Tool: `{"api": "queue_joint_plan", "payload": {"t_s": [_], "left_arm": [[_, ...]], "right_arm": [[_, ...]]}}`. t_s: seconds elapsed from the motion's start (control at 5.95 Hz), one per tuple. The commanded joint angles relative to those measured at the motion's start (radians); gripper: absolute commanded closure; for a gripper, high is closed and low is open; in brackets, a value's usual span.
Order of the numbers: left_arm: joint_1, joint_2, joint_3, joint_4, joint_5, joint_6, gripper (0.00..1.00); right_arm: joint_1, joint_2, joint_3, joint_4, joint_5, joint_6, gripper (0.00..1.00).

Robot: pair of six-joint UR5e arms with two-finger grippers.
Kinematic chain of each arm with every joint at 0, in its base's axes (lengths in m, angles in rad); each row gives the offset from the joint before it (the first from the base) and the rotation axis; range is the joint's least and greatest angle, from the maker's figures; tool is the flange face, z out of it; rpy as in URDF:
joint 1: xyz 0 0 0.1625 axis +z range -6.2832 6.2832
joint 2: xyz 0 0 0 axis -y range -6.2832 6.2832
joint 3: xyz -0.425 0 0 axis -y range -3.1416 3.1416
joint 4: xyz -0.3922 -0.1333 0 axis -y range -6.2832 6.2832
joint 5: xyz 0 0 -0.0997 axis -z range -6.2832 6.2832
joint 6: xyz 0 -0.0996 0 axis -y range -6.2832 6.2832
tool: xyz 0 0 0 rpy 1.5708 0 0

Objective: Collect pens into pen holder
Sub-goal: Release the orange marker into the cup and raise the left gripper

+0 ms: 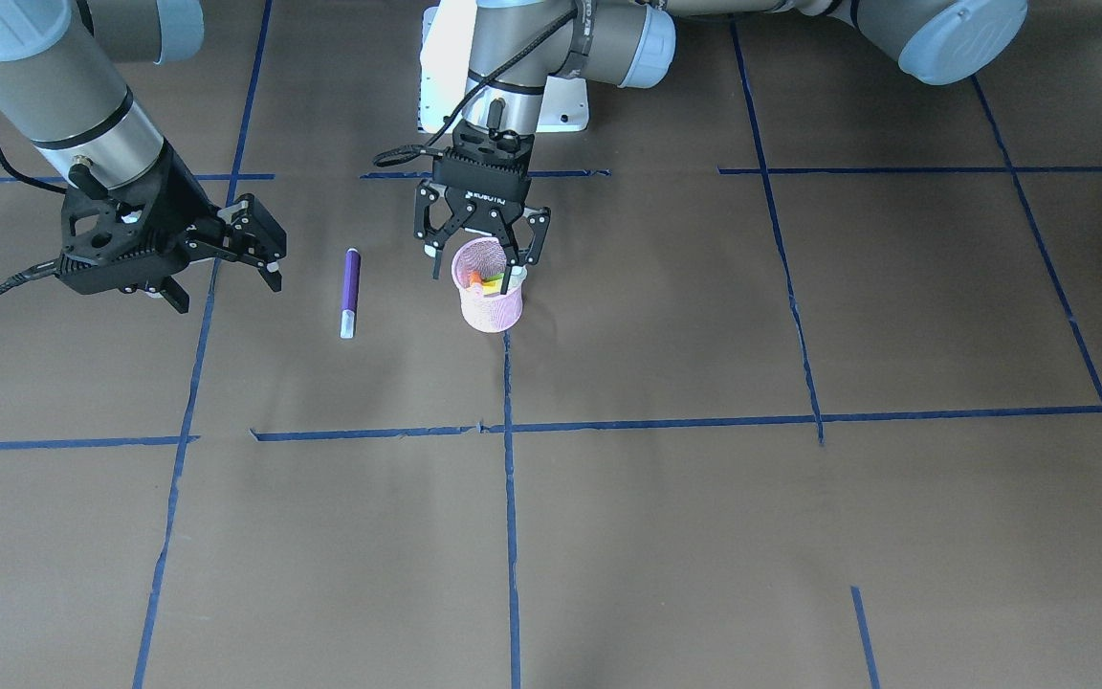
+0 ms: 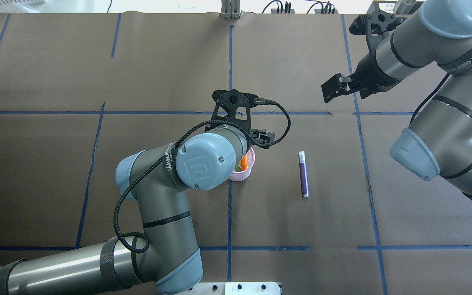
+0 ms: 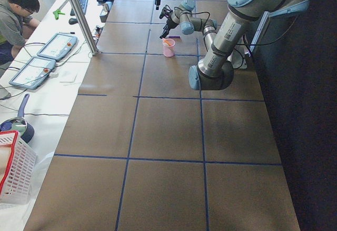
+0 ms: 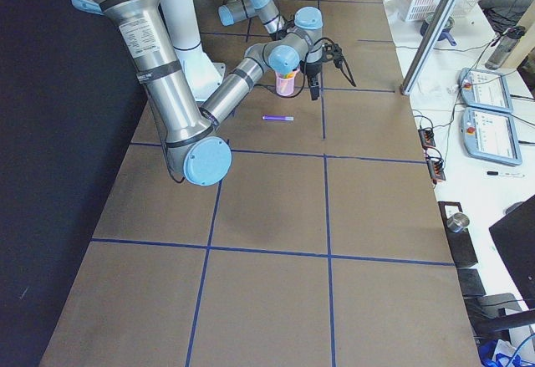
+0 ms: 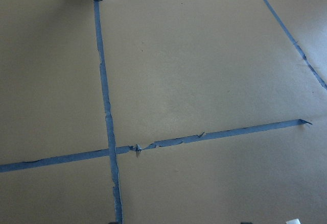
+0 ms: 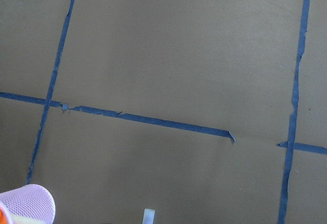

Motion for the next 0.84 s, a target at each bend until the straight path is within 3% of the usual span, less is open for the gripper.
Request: {"api": "queue_joint_plan", "payload": {"t_s": [0.0, 0.5, 0.67], "left_arm": [[-0.059, 0.005, -0.050, 0.095, -0.161, 0.050, 0.00], [-0.236, 0.090, -0.133, 0.323, -0.528, 0.067, 0.00], [-0.285, 0.152, -0.167, 0.338, -0.562, 0.120, 0.00]], "right_arm": [[-0.001, 0.003, -0.001, 0.000, -0.007, 0.001, 0.00], [-0.011, 0.008, 0.001, -0.002, -0.016, 0.065, 0.00], [-0.040, 0.001, 0.008, -0.002, -0.050, 0.168, 0.00]]}}
